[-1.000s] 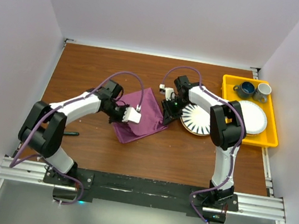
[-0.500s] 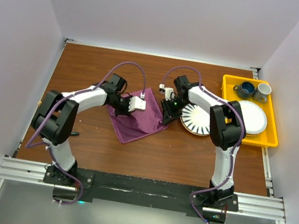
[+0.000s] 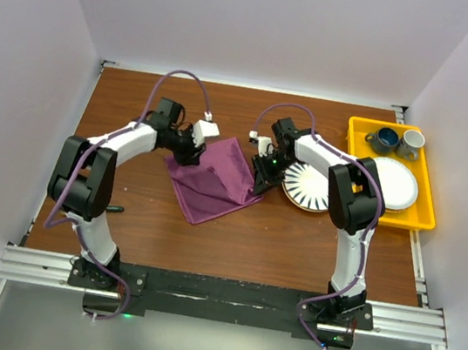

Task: Fold the napkin into a case and place the utensils inside
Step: Fold the top corner of the square-folded napkin at the center of the board.

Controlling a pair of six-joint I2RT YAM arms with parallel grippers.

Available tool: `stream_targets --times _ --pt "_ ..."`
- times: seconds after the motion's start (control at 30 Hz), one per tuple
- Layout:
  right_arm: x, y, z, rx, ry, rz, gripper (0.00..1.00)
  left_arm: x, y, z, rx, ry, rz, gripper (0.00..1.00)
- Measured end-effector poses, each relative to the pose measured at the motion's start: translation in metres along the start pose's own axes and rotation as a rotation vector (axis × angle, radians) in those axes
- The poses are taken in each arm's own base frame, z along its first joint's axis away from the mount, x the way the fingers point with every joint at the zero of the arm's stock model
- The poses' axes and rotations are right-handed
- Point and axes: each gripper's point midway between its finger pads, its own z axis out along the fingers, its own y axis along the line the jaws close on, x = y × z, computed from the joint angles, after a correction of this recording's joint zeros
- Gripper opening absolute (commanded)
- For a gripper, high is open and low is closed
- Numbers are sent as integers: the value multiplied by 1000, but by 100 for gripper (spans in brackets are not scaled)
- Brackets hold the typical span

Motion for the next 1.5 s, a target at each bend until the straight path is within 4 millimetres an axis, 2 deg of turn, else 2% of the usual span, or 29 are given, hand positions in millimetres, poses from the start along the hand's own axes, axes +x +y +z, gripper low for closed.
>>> stream_targets --times 0.1,0.27,0.43,0.53,0.73,0.9,1.0,1.03,1.17,1.37,1.4,1.43,1.5 --pt "0 0 0 0 0 0 24 0 4 -12 30 -10 -2 45" --pt "0 0 0 0 -2 -2 24 -1 -11 -11 102 -30 42 45" --pt "0 0 0 -1 -2 -1 25 -5 -19 -2 122 -33 81 43" --pt "0 1 0 -3 1 0 25 -5 -18 11 141 -27 107 42" --pt "-2 4 -4 -7 3 8 29 7 -23 30 180 12 158 41" --pt "-8 8 -8 -19 -10 10 34 1 -23 36 193 11 196 34" --pt "-10 10 -10 -25 -14 13 35 -6 -21 37 191 3 215 25" --pt "-12 11 -11 -25 -16 14 35 -9 -20 37 189 0 222 18" --pt "-18 11 -15 -23 -30 10 34 -12 -19 38 191 -2 235 0" --pt "-22 9 -19 -20 -44 11 33 -11 -18 41 201 5 237 0" --pt "-23 8 -20 -19 -46 13 34 -11 -18 41 201 5 239 6" --pt "-23 8 -21 -19 -47 14 33 -12 -18 41 201 4 240 22" --pt "-24 8 -21 -18 -49 13 34 -12 -17 41 202 5 241 30"
